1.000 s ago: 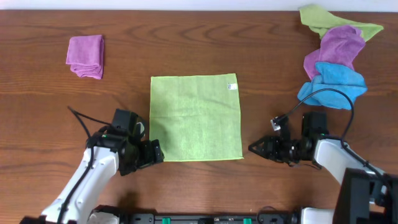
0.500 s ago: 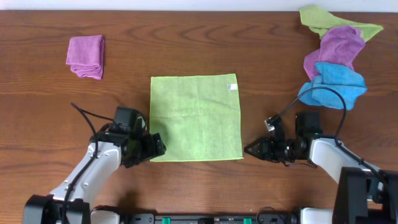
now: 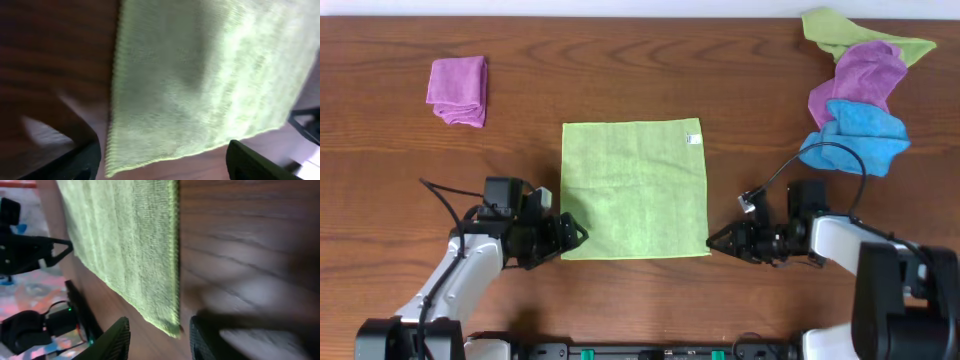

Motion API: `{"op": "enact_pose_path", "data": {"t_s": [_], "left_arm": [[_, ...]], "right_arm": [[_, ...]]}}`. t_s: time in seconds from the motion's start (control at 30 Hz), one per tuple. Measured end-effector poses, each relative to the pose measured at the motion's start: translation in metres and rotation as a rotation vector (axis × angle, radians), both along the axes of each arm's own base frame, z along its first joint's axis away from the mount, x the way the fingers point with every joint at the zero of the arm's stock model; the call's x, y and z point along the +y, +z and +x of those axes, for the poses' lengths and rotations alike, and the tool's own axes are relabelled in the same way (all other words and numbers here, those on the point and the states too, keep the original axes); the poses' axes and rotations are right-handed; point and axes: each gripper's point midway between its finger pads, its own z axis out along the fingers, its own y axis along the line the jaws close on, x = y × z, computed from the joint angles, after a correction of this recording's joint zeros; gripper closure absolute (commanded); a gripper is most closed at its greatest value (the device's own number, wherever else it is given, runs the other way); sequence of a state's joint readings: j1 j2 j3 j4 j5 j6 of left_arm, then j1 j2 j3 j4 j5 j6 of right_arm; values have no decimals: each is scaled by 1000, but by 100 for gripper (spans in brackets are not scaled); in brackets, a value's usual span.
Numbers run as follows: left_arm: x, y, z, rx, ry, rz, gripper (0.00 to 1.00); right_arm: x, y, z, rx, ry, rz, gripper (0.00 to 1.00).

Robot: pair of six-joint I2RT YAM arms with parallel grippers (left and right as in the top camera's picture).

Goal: Fold the cloth
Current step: 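Move both grippers to the cloth's left and right edges, then lower both grippers and pinch the cloth's near side edges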

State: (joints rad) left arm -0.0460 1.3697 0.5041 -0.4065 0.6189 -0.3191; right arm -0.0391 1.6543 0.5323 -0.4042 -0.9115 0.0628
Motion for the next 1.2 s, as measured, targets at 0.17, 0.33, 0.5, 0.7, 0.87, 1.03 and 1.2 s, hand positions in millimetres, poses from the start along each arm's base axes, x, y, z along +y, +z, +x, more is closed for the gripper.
{"op": "enact_pose_path", "data": {"t_s": [0.17,0.33,0.5,0.7,0.87,1.03,1.2], "left_arm": [[-10,2,-7,10,-16,-73,20],[-16,3,-20,76,-5,-122,20],[-22,3,-33,150,12,-171,21],[-24,4,-36,170,18,-188,23],[-24,3,-34,172,33,-184,24],[-22,2,-32,180,51,-168,23],[-19,1,-28,182,67,-131,24]], "right_arm": [[8,-1,0,28,2,42,63],[8,-2,1,36,-3,40,68],[9,-1,0,54,-12,46,62],[10,1,-4,96,-18,53,57],[9,1,-7,130,-31,46,57],[9,1,-8,143,-34,44,57],[9,1,-8,149,-35,42,57]]}}
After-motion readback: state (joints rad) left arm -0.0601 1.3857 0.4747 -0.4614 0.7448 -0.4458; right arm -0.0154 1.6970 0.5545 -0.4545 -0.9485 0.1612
